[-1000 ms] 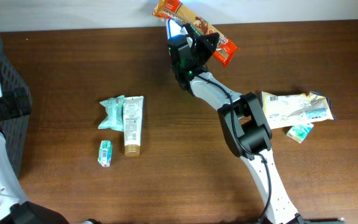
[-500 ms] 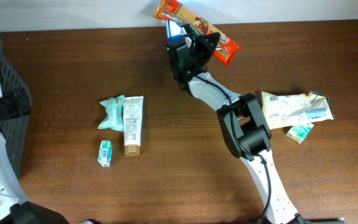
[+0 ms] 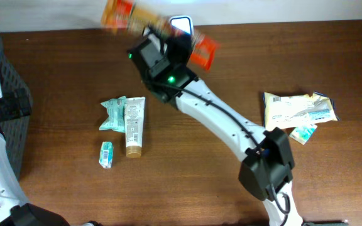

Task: Scan the item barcode
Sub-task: 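Carry the spaghetti pack right and drop it by the snack bag, then move the right gripper to the white tube and grasp it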

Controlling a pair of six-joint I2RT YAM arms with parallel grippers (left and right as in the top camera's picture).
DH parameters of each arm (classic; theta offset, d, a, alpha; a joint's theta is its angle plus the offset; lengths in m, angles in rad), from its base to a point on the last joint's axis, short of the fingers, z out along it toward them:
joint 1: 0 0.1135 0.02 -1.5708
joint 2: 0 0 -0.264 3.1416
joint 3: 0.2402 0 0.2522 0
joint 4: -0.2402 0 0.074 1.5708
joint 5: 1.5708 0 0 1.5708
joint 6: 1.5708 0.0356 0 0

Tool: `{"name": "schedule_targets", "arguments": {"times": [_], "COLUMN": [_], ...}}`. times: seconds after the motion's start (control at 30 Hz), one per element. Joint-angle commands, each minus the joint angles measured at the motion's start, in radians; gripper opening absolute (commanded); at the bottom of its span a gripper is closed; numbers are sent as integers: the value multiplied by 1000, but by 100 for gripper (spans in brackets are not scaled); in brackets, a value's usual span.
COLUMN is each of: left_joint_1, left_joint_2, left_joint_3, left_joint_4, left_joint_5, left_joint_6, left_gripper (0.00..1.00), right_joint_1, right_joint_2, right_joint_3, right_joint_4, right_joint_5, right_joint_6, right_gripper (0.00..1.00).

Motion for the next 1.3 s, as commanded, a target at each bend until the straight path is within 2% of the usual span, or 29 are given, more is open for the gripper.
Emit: {"name": "schedule_targets", "arguments": {"times": [0.0, 0.07, 0.17, 0.27, 0.4, 0.53, 0.63, 0.67, 0.7, 0.73, 0.77, 0.8, 0.9, 0.97, 1.07, 1.1, 1.13, 1.17, 1.23, 1.27], "left_joint_1": [3, 3, 3, 3, 3, 3, 3, 3, 3, 3, 3, 3, 3, 3, 3, 3, 3, 3, 3, 3], "left_joint_2": [5, 5, 5, 5, 5, 5, 5, 5, 5, 5, 5, 5, 5, 5, 5, 5, 5, 5, 5, 5], "left_joint_3": [5, 5, 5, 5, 5, 5, 5, 5, 5, 5, 5, 5, 5, 5, 5, 5, 5, 5, 5, 5], "left_joint_4": [-1, -1, -1, -1, -1, -1, -1, -1, -1, -1, -1, -1, -1, -1, -1, -1, -1, -1, -1, -1], "left_joint_5": [11, 11, 11, 11, 11, 11, 11, 11, 11, 11, 11, 11, 11, 11, 11, 11, 11, 11, 11, 11], "left_joint_6": [-2, -3, -3, -3, -2, -3, -3, -3, -2, -2, -2, -3, -3, -2, -3, -2, -3, -3, -2, -3], "left_gripper": [99, 99, 99, 99, 99, 99, 99, 99, 99, 99, 99, 99, 99, 99, 99, 99, 99, 99, 99, 99], "right_joint_1": [48, 49, -11, -158, -433, -708, -845, -881, -906, -925, -936, -938, -927, -896, -829, -780, -736, -670, -566, -496], "right_joint_2": [-41, -102, -200, -245, -237, -228, -222, -222, -222, -222, -223, -223, -224, -226, -227, -227, -227, -224, -208, -177], "right_joint_3": [22, 22, 22, 22, -66, -318, -454, -475, -477, -476, -467, -455, -358, -228, -42, -7, -4, -13, -30, -31], "right_joint_4": [-106, -249, -414, -600, -827, -773, -673, -652, -643, -625, -612, -611, -664, -729, -755, -721, -678, -608, -518, -472], "right_joint_5": [-370, -617, -813, -806, -581, -461, -461, -462, -474, -502, -534, -553, -620, -713, -1071, -1216, -1279, -1324, -1326, -1326], "right_joint_6": [319, 476, 564, 704, 945, 1004, 1004, 1004, 1004, 1004, 1003, 997, 997, 996, 817, 757, 756, 757, 826, 896], "right_gripper": [4, 4, 4, 4, 4, 4, 5, 10, 24, 48, 68, 72, 73, 73, 73, 73, 73, 78, 88, 90]}}
